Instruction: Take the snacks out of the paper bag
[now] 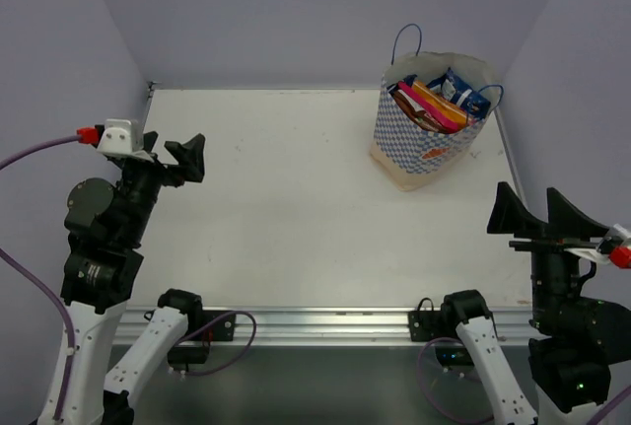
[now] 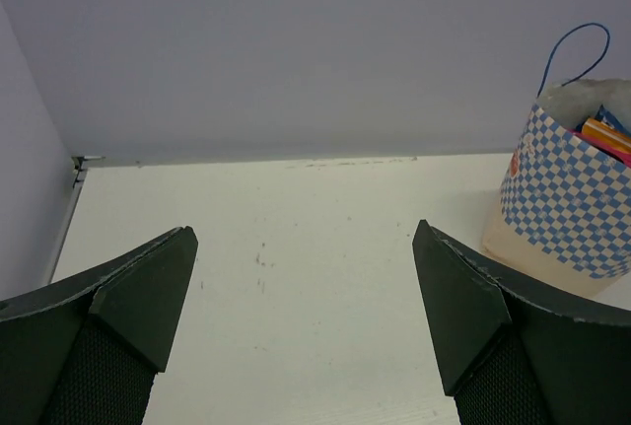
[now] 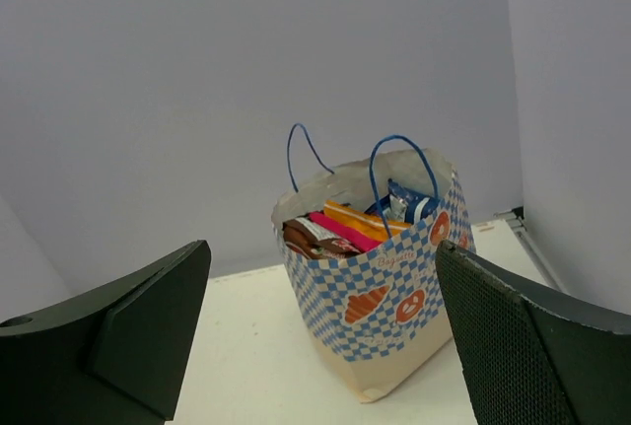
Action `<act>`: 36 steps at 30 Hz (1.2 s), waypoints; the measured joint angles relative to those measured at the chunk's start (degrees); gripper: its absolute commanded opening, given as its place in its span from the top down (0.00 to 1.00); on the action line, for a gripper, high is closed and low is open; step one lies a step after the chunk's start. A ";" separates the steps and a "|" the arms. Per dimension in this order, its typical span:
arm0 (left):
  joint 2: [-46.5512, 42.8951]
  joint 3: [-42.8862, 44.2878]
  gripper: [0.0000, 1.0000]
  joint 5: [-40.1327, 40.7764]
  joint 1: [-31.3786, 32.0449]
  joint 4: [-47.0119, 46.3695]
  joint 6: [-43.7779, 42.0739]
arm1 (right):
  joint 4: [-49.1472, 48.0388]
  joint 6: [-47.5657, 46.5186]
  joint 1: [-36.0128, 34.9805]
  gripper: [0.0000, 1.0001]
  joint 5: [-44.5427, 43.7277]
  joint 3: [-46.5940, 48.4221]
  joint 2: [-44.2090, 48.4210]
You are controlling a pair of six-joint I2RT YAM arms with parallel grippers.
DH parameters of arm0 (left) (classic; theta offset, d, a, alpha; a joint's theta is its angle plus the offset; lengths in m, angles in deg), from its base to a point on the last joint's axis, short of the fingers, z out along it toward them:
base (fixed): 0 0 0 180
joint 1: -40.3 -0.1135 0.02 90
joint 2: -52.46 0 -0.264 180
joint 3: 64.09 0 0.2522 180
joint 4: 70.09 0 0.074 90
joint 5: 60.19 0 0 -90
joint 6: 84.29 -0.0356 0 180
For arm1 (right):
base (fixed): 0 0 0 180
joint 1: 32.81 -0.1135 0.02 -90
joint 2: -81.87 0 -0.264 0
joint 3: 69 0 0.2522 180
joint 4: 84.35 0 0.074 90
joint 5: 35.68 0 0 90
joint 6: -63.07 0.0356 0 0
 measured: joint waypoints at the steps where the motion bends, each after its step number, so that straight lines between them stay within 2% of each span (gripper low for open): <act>1: 0.13 0.00 0.00 0.00 0.00 0.02 0.00 | 0.48 0.04 0.00 0.01 0.48 0.17 -0.55; 7: 0.92 -1.18 0.00 -0.33 0.00 0.09 0.24 | 2.47 2.08 0.00 0.01 4.11 2.49 -8.26; 10: 2.43 -1.64 0.00 -1.27 0.00 0.13 0.98 | 4.44 6.29 0.00 0.01 1.81 3.17 -14.53; 16: 4.85 -2.60 0.00 -3.93 0.00 0.26 2.58 | 6.99 17.03 0.24 0.01 -7.96 5.09 -32.72; 21: 5.07 -3.87 0.00 -5.29 0.00 0.46 3.32 | 7.98 26.16 5.88 0.03 -10.73 11.37 -50.49; 26: 5.01 -4.63 0.00 -6.54 0.00 0.76 4.22 | 8.11 33.11 12.07 0.17 -11.47 16.61 -63.52; 28: 5.05 -4.74 0.00 -6.78 0.00 1.07 4.35 | 8.26 34.53 12.96 0.21 -12.00 18.69 -67.43; 32: 5.16 -5.31 0.00 -7.34 0.00 1.25 4.50 | 8.24 35.87 13.11 0.36 -11.93 20.15 -71.34; 33: 5.31 -5.38 0.00 -7.54 0.00 1.40 4.52 | 8.37 36.02 13.11 0.44 -11.50 20.15 -71.65; 35: 5.73 -5.38 0.00 -7.78 0.00 1.55 4.52 | 8.15 36.20 13.11 0.52 -10.51 19.87 -71.63; 36: 5.90 -5.38 0.00 -7.89 0.00 1.53 4.52 | 7.72 36.20 13.11 0.61 -9.88 19.47 -71.36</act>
